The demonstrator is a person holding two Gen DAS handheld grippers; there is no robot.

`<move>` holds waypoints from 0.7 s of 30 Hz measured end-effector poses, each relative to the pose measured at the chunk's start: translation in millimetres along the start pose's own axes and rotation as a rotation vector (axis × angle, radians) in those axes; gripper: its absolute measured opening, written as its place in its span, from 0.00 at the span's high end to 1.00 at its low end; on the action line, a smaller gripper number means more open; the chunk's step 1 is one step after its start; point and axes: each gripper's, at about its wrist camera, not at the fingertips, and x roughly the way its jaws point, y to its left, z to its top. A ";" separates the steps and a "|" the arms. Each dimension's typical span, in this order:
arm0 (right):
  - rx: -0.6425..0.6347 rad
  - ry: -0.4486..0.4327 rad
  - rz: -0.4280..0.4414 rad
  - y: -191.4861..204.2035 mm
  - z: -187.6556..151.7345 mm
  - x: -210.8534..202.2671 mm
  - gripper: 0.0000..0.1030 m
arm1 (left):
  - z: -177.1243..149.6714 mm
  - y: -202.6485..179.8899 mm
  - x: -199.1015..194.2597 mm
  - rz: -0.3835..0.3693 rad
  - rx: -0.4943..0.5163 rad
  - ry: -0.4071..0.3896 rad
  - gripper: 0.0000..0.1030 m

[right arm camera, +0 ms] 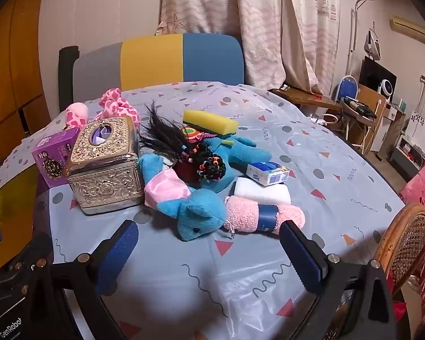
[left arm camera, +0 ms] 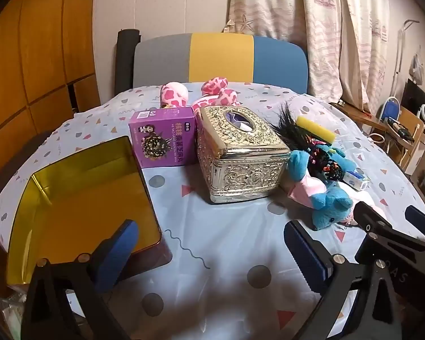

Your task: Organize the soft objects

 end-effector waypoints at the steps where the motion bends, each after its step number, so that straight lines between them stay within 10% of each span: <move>1: 0.002 0.003 0.002 -0.1 -0.8 0.5 0.02 | 0.0 -0.6 -0.3 0.002 0.006 -0.002 0.00; 21: -0.025 -0.001 0.016 6.8 -0.5 -2.9 0.02 | -4.4 6.2 -4.5 0.038 -0.010 0.012 0.00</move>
